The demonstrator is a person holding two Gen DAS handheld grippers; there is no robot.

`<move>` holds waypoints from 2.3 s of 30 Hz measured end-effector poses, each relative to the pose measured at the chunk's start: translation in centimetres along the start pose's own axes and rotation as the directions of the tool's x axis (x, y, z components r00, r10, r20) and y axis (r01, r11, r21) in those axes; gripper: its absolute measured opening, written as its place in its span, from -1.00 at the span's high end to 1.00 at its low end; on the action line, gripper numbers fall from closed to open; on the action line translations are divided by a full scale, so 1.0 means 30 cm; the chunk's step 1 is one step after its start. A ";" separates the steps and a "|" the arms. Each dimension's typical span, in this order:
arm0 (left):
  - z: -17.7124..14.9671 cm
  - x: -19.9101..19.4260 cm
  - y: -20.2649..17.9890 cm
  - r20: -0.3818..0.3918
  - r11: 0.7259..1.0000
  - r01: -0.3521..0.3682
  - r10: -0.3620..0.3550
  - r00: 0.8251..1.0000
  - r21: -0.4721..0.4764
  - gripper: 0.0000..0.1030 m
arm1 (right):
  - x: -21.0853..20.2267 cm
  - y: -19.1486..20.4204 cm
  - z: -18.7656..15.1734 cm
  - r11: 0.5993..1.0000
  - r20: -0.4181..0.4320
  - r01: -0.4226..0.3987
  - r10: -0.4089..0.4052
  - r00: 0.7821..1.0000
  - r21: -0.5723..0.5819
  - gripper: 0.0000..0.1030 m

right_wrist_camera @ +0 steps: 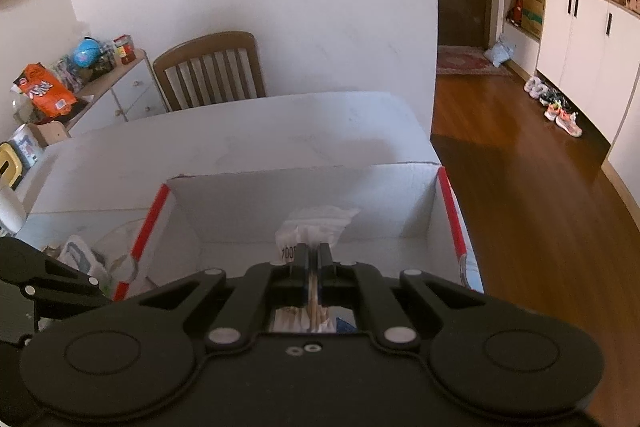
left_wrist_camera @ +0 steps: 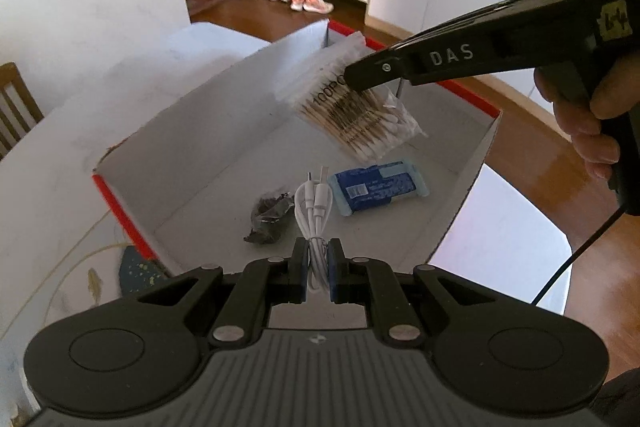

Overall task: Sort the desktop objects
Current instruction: 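Lift the cable and swab pack with both tools and carry them over the red shoebox, then open both tools to drop the cable and swab pack into the box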

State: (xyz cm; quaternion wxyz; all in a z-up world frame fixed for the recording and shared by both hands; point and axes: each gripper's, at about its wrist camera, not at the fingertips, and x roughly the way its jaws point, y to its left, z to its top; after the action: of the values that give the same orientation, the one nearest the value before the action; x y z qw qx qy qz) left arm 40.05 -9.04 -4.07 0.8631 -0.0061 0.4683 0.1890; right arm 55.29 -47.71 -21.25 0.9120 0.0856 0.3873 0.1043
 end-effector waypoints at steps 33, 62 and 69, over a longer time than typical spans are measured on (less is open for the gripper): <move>0.075 0.302 0.043 -0.316 0.999 0.046 -0.049 0.948 -0.017 0.83 | 0.302 -0.083 -0.008 0.988 -0.219 0.014 0.020 0.975 0.151 0.96; 0.032 0.259 0.098 -0.250 0.997 0.035 -0.050 0.967 -0.065 0.81 | 0.220 -0.119 -0.034 0.986 -0.236 -0.004 0.044 0.971 0.167 0.56; 0.030 0.237 0.075 -0.200 0.997 0.046 -0.058 0.978 -0.068 0.81 | 0.146 -0.078 -0.036 0.992 -0.211 -0.037 0.062 0.976 0.117 0.51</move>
State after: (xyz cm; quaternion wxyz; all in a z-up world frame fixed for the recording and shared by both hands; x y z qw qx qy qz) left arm 43.51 -4.50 -8.97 0.8153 -0.0645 0.5468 0.1794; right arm 57.78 -48.75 -25.56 0.8558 0.1349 0.4863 0.1136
